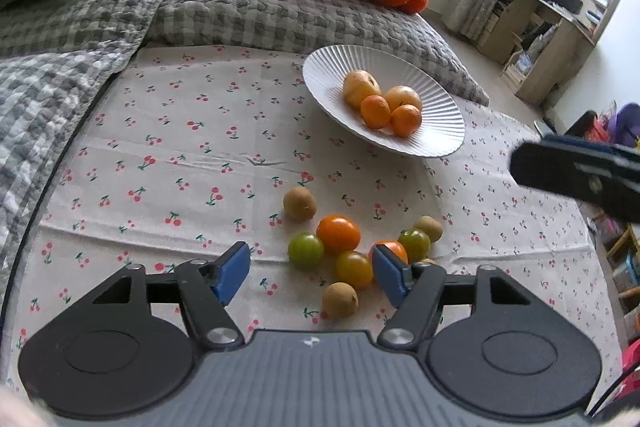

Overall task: Organize fruits
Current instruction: 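Grasp a small orange fruit with right tool while left tool approaches the pile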

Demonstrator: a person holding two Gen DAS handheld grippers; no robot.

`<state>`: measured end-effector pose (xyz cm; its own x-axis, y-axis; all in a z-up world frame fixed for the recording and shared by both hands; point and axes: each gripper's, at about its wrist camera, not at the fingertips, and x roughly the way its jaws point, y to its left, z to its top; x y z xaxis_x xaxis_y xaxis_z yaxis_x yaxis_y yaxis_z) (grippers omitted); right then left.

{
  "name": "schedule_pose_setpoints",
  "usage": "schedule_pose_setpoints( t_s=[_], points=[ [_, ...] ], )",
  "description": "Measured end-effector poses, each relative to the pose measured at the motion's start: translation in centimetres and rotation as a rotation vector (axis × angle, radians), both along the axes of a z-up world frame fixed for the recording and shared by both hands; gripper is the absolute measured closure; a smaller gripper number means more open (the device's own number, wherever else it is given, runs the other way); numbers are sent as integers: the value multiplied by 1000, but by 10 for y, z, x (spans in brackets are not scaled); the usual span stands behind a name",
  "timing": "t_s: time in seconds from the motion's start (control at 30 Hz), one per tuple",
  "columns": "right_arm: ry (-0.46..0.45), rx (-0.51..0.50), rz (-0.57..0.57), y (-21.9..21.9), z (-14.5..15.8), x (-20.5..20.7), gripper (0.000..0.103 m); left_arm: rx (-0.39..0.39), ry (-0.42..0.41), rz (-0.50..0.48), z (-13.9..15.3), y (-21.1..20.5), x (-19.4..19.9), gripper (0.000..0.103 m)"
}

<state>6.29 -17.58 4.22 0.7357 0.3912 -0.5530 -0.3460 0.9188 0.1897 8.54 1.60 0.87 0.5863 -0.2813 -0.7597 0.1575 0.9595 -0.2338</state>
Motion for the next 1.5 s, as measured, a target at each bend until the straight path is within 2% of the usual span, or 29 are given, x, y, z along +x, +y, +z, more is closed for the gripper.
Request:
schedule_pose_setpoints(
  t_s=[0.17, 0.33, 0.67, 0.87, 0.97, 1.17, 1.27, 1.33, 1.5],
  points=[
    [21, 14, 15, 1, -2, -9, 26, -5, 6, 37, 0, 9, -3, 31],
    [58, 0, -3, -1, -13, -20, 18, 6, 7, 53, 0, 11, -2, 26],
    [148, -55, 53, 19, -41, -27, 18, 41, 7, 65, -1, 13, -1, 14],
    [217, -113, 85, 32, -64, -23, 17, 59, 21, 78, -5, 14, 2, 13],
    [252, -142, 91, 36, -74, -21, 20, 58, 29, 77, -7, 15, 3, 13],
    [268, -147, 81, 34, -78, -21, 22, 53, 25, 71, -9, 17, 4, 13],
    [275, -166, 89, 40, -84, -18, 29, 52, 23, 71, -11, 18, 5, 13],
    [278, -187, 89, 43, -88, -17, 39, 47, 23, 68, -11, 18, 6, 13],
    [292, -199, 77, 44, -98, -12, 55, 1, 51, 81, -16, 24, 11, 13]
  ],
)
